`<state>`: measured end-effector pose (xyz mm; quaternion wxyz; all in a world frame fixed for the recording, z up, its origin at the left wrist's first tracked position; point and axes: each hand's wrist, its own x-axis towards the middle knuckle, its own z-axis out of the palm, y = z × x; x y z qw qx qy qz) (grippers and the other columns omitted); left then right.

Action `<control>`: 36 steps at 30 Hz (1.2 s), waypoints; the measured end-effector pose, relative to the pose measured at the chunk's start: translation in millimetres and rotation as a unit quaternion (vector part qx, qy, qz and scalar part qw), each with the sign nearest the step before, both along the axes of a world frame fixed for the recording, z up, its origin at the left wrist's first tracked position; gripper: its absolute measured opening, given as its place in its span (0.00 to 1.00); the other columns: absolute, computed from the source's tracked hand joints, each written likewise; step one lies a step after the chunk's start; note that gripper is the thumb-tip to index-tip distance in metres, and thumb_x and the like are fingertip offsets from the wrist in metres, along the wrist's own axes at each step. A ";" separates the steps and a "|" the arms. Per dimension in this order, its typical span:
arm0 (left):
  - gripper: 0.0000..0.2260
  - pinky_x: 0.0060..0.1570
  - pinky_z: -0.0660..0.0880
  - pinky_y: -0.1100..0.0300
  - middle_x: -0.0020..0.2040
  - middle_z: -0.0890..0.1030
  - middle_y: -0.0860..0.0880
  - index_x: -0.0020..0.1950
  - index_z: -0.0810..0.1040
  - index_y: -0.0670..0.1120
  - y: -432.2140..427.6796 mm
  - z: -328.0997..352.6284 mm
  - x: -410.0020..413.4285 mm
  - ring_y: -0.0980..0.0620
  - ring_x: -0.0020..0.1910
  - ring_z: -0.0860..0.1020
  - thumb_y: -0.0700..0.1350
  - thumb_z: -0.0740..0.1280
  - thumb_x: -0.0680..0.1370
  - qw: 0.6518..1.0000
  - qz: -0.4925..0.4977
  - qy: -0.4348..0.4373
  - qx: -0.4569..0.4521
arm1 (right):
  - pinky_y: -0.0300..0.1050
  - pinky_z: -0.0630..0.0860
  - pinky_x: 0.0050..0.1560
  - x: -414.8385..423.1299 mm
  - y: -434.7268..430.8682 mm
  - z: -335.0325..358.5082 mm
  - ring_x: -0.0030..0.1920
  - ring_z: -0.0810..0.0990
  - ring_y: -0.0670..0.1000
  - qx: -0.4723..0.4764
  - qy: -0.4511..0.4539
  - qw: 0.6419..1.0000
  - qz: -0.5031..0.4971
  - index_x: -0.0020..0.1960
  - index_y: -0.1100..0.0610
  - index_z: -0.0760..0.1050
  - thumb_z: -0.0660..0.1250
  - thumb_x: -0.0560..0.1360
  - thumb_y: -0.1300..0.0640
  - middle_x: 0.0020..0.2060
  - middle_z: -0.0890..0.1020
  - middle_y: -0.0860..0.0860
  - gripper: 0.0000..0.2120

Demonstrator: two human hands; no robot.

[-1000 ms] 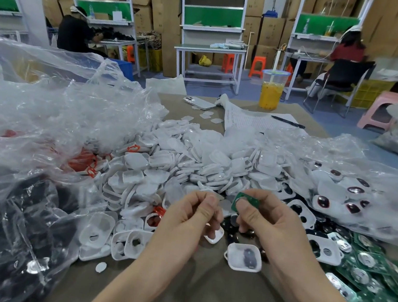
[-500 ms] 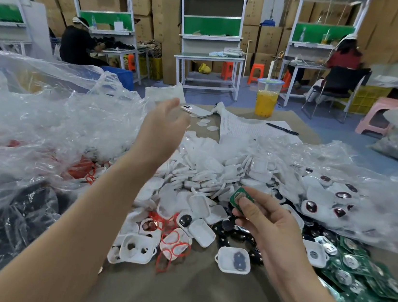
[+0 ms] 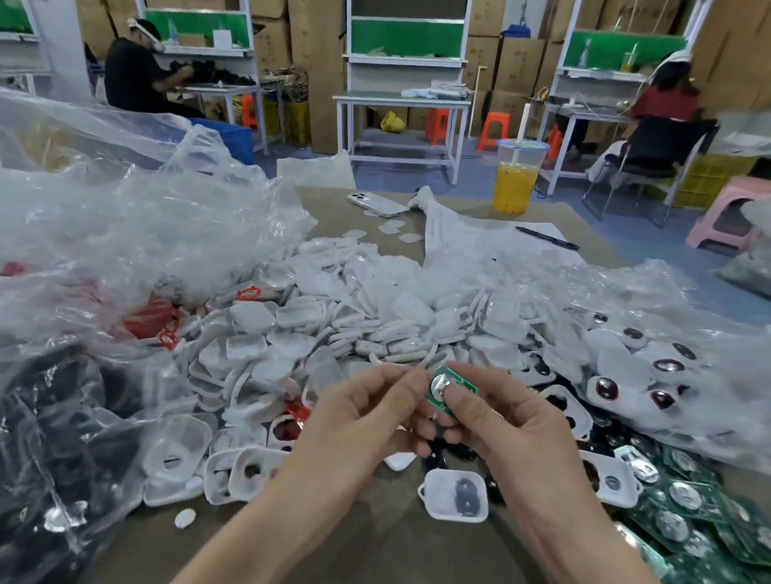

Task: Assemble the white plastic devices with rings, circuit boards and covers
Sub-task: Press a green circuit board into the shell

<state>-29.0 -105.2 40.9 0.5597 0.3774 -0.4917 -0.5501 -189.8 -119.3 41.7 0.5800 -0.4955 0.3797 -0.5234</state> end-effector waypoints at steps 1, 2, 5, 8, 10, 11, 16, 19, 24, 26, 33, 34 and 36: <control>0.12 0.41 0.78 0.63 0.41 0.84 0.44 0.51 0.86 0.44 -0.5 -0.4 0.5 0.53 0.39 0.82 0.51 0.69 0.79 1.000 0.002 0.001 0.003 | 0.37 0.79 0.43 0.6 -0.4 0.0 0.38 0.83 0.47 0.004 0.005 1.000 0.003 0.53 0.47 0.85 0.80 0.62 0.41 0.42 0.87 0.52 0.21; 0.12 0.41 0.78 0.63 0.41 0.84 0.43 0.50 0.86 0.44 -0.8 -1.2 1.1 0.53 0.39 0.81 0.51 0.69 0.78 1.000 0.002 0.000 0.006 | 0.37 0.79 0.43 1.1 -0.6 -0.4 0.37 0.83 0.47 0.007 0.006 1.000 0.005 0.53 0.46 0.86 0.81 0.62 0.42 0.41 0.87 0.52 0.21; 0.12 0.42 0.77 0.62 0.42 0.84 0.43 0.50 0.86 0.43 -0.6 -3.0 1.6 0.52 0.39 0.80 0.51 0.69 0.79 1.000 0.001 -0.002 0.015 | 0.36 0.78 0.41 1.4 -1.3 -0.5 0.37 0.83 0.47 0.011 -0.001 1.000 0.008 0.52 0.47 0.86 0.80 0.61 0.44 0.39 0.87 0.53 0.21; 0.12 0.43 0.77 0.61 0.41 0.84 0.44 0.49 0.86 0.44 0.3 -3.0 0.2 0.53 0.38 0.79 0.52 0.69 0.79 1.000 0.004 0.000 0.016 | 0.35 0.78 0.40 1.7 -0.6 -0.3 0.36 0.83 0.47 0.019 -0.024 0.999 0.014 0.53 0.48 0.86 0.78 0.62 0.45 0.39 0.87 0.54 0.20; 0.11 0.41 0.77 0.63 0.40 0.84 0.46 0.47 0.87 0.46 1.4 -1.2 -0.7 0.54 0.36 0.79 0.52 0.70 0.78 1.000 0.002 0.013 0.019 | 0.35 0.79 0.40 1.3 -0.4 -0.6 0.36 0.83 0.47 0.020 -0.042 0.999 0.021 0.53 0.49 0.86 0.79 0.62 0.45 0.40 0.87 0.54 0.21; 0.11 0.40 0.77 0.63 0.39 0.84 0.47 0.47 0.87 0.46 2.0 -0.5 -1.0 0.54 0.35 0.78 0.52 0.69 0.77 1.000 0.001 0.020 0.020 | 0.35 0.79 0.41 1.2 -0.4 -1.0 0.37 0.83 0.47 0.018 -0.049 0.998 0.027 0.53 0.49 0.86 0.80 0.61 0.44 0.40 0.87 0.54 0.22; 0.13 0.40 0.77 0.62 0.40 0.84 0.44 0.48 0.86 0.43 3.6 0.6 -3.0 0.53 0.35 0.79 0.51 0.69 0.75 0.998 -0.014 0.046 0.035 | 0.38 0.79 0.44 -1.5 -1.8 -2.4 0.39 0.83 0.49 0.011 -0.045 0.999 0.026 0.55 0.49 0.86 0.82 0.57 0.36 0.44 0.87 0.55 0.31; 0.16 0.43 0.78 0.61 0.42 0.84 0.43 0.52 0.84 0.38 3.5 -0.1 -2.4 0.51 0.37 0.79 0.51 0.69 0.78 0.999 -0.021 0.027 0.030 | 0.39 0.80 0.44 -3.0 -2.8 -3.4 0.38 0.82 0.49 0.009 -0.024 0.999 0.022 0.55 0.49 0.86 0.82 0.57 0.36 0.45 0.87 0.54 0.30; 0.12 0.46 0.77 0.57 0.39 0.83 0.48 0.48 0.85 0.43 2.9 -2.6 1.6 0.52 0.38 0.78 0.52 0.70 0.77 0.999 -0.028 -0.005 0.020 | 0.41 0.80 0.45 -3.4 -1.9 -4.6 0.38 0.82 0.47 0.014 -0.008 1.000 0.021 0.55 0.49 0.86 0.83 0.57 0.36 0.43 0.87 0.53 0.30; 0.13 0.48 0.76 0.55 0.40 0.83 0.48 0.48 0.84 0.44 3.3 -3.6 2.3 0.52 0.39 0.78 0.54 0.71 0.75 0.999 -0.037 -0.005 0.018 | 0.43 0.81 0.46 -3.3 -1.6 -4.8 0.38 0.83 0.48 0.017 -0.002 1.000 0.023 0.54 0.49 0.86 0.82 0.57 0.36 0.44 0.87 0.53 0.30; 0.11 0.45 0.77 0.62 0.42 0.84 0.44 0.47 0.85 0.45 1.5 -7.3 -1.8 0.53 0.39 0.79 0.52 0.69 0.78 1.000 -0.011 -0.013 0.010 | 0.38 0.80 0.44 -2.0 0.0 -0.7 0.40 0.83 0.48 0.017 -0.006 1.000 0.012 0.52 0.49 0.86 0.78 0.63 0.43 0.45 0.88 0.54 0.19; 0.12 0.45 0.78 0.60 0.42 0.84 0.45 0.47 0.85 0.45 1.0 -8.5 -2.1 0.53 0.39 0.79 0.53 0.69 0.78 1.000 -0.001 -0.019 0.010 | 0.37 0.80 0.44 -0.7 0.2 0.1 0.40 0.84 0.49 0.019 -0.018 1.000 0.015 0.52 0.49 0.86 0.76 0.65 0.44 0.46 0.88 0.55 0.18; 0.14 0.45 0.77 0.56 0.41 0.84 0.45 0.48 0.85 0.46 0.1 -9.5 -1.7 0.53 0.38 0.79 0.56 0.70 0.77 1.000 0.016 -0.021 0.014 | 0.36 0.80 0.45 0.9 0.9 1.4 0.41 0.85 0.50 0.024 -0.061 0.997 0.031 0.54 0.52 0.86 0.72 0.68 0.46 0.47 0.87 0.57 0.17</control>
